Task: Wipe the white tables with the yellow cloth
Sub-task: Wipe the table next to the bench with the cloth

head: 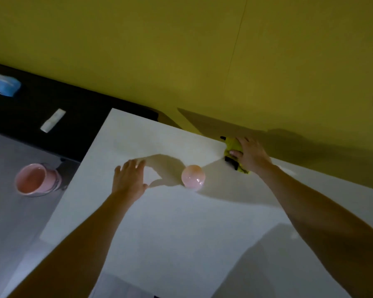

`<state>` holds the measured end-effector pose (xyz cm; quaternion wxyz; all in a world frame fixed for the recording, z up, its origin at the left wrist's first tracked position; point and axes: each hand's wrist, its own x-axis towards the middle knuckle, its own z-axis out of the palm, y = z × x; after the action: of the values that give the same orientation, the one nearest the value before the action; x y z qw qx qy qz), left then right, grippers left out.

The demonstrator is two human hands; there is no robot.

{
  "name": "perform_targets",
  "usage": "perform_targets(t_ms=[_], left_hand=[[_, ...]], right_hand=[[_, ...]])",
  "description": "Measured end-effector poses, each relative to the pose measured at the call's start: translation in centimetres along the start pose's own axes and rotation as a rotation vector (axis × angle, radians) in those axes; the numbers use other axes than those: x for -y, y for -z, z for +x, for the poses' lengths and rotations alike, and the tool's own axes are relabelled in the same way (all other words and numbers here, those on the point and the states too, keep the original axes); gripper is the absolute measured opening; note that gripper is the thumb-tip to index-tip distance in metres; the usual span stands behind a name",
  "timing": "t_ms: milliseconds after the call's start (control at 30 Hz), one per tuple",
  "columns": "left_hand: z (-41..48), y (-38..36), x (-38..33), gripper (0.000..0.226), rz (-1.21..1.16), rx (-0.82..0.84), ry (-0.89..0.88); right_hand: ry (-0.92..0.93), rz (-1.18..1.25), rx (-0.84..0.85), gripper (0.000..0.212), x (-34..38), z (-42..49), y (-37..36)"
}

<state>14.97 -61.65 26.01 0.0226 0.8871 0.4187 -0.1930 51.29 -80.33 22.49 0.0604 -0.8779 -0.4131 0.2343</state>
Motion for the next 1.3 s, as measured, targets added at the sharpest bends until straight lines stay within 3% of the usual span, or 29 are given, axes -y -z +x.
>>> perform_targets(t_ms=[200,300,367,433,533,633,733,833,967,1067,1167,1300], left_hand=[[-9.2,-0.9,-4.4,0.061,-0.031,0.041,0.126],[-12.6,-0.8,-9.3,0.050,-0.074,0.014,0.067],[-13.8,-1.0,-13.0,0.049,-0.065,0.016,-0.063],[-14.2,-1.4,-16.7,0.061,-0.075,0.048,-0.192],[-11.6,-1.2,-21.4,0.108,-0.112,0.105,-0.290],[-7.1,-0.6,-24.7,0.160,-0.081,0.188,-0.250],[-4.2,-1.6,-26.3,0.184,-0.078,0.348,-0.201],[-3.5,-2.5,-26.1,0.186,-0.142,0.434,-0.217],[-3.6,-2.1,-26.0,0.183,-0.179,0.473,-0.221],[-4.0,-1.8,-26.1,0.183,-0.179,0.498,-0.203],[-4.0,-1.6,-26.1,0.183,-0.183,0.507,-0.202],[-4.1,-1.5,-26.1,0.183,-0.187,0.531,-0.221]], right_hand=[[0.102,-0.003,-0.258,0.060,-2.1,-4.2,0.4],[0.140,0.040,-0.438,0.061,-5.3,-7.9,0.3],[0.110,0.019,-0.414,0.057,-8.3,-9.1,-0.9],[0.083,-0.038,-0.337,0.062,-11.2,-9.7,-2.8],[0.100,-0.086,-0.279,0.068,-13.4,-9.2,-3.9],[0.104,-0.105,-0.293,0.065,-13.8,-8.2,-2.7],[0.017,-0.121,-0.232,0.068,-13.8,-6.3,-1.5],[-0.003,-0.063,-0.125,0.074,-11.5,-3.5,0.0],[0.158,0.011,0.046,0.085,-4.0,2.0,0.6],[0.228,0.048,0.080,0.082,-0.1,3.7,-0.3],[0.183,0.043,0.016,0.077,-4.4,1.5,0.0],[0.042,0.085,-0.114,0.078,-16.5,-4.4,1.2]])
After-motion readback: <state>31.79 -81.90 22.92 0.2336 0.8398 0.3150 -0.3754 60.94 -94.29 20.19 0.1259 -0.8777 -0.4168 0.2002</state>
